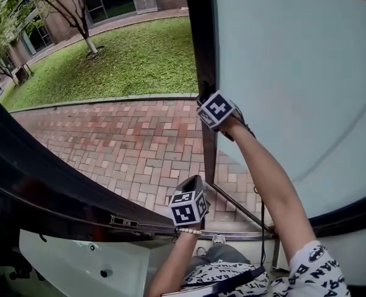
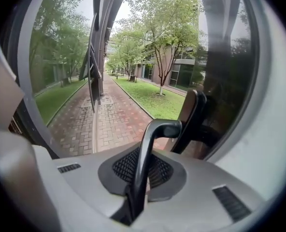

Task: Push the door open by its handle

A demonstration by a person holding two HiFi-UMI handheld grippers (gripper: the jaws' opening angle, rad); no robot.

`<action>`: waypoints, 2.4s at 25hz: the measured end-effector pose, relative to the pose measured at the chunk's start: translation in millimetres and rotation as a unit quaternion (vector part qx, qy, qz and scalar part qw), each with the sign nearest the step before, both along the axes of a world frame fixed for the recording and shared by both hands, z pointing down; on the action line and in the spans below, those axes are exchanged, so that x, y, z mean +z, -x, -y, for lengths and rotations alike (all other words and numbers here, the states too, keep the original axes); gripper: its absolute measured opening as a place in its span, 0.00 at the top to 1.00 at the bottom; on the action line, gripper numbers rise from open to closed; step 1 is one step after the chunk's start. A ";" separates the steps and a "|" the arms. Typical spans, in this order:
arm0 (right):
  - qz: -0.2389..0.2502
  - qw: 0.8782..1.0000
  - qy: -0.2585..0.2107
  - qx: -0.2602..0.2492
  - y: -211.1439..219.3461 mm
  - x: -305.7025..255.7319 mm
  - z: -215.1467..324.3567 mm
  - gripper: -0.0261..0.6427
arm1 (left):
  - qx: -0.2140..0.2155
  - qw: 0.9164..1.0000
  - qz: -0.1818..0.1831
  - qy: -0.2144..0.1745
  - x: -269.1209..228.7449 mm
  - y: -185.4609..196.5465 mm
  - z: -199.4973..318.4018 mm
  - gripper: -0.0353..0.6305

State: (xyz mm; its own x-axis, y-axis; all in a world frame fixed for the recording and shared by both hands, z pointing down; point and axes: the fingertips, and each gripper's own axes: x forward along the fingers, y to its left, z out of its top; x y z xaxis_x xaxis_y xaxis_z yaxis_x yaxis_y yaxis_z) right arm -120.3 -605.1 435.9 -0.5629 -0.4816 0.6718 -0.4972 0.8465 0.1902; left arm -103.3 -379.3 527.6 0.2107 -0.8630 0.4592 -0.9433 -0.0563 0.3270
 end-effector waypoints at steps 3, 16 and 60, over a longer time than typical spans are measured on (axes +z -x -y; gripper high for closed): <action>0.000 1.000 -0.006 0.015 -15.6 -0.4 28.0 0.93 | 0.012 1.000 0.002 -0.004 -0.2 -1.8 14.6 0.97; 0.028 0.997 0.006 0.074 -70.3 -3.8 113.9 0.93 | 0.033 0.999 0.006 0.010 8.9 8.0 115.8 0.97; 0.028 0.915 -0.013 0.403 -516.7 -14.5 368.8 0.93 | 0.132 0.990 -0.019 0.040 47.2 -128.2 378.8 0.97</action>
